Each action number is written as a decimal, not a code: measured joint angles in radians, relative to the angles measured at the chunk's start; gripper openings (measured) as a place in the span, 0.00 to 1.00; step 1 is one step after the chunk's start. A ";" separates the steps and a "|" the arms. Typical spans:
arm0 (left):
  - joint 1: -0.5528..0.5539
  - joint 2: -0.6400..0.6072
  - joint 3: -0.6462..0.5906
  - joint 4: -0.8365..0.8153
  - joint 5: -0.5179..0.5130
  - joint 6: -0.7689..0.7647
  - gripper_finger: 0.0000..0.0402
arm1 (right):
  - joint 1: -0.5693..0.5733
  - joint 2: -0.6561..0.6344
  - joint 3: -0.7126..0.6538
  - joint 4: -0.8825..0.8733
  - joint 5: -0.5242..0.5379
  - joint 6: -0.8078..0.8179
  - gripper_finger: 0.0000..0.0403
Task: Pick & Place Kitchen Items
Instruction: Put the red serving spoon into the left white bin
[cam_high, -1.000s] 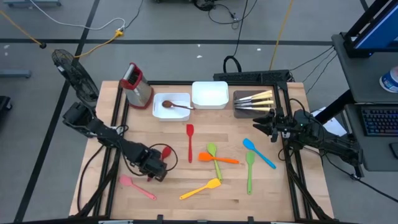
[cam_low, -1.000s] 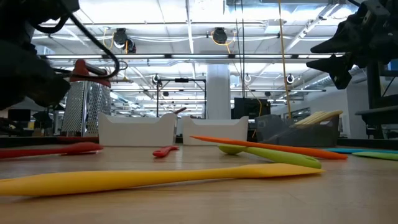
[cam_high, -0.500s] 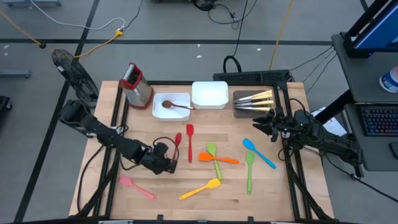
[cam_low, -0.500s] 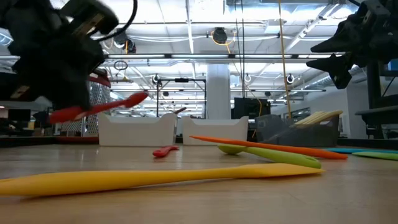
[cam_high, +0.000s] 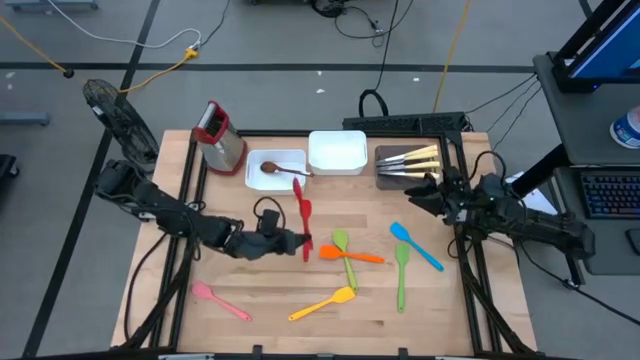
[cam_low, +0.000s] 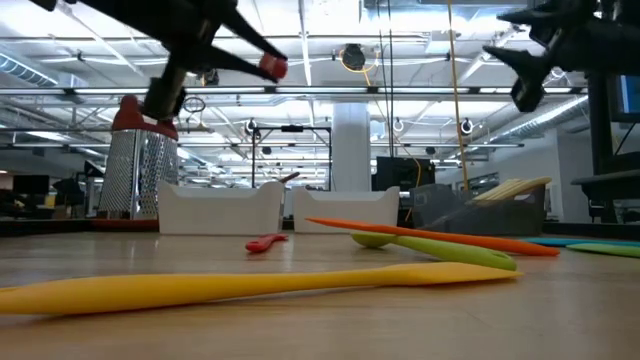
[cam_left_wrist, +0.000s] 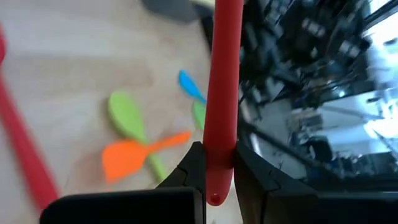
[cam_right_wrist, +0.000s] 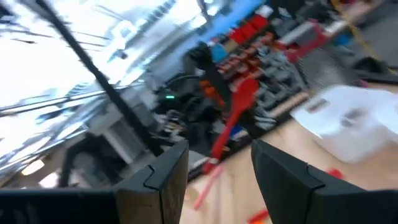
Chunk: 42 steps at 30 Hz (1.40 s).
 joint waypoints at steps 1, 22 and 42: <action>0.009 0.000 0.000 0.027 -0.012 0.021 0.09 | 0.014 0.033 0.000 0.050 -0.007 -0.002 0.42; 0.138 -0.001 0.001 0.288 -0.042 0.381 0.09 | 0.214 0.741 0.278 0.370 0.059 -0.342 0.43; 0.142 -0.002 0.001 0.355 -0.031 0.553 0.09 | 0.212 1.115 0.737 0.103 0.143 -0.528 0.65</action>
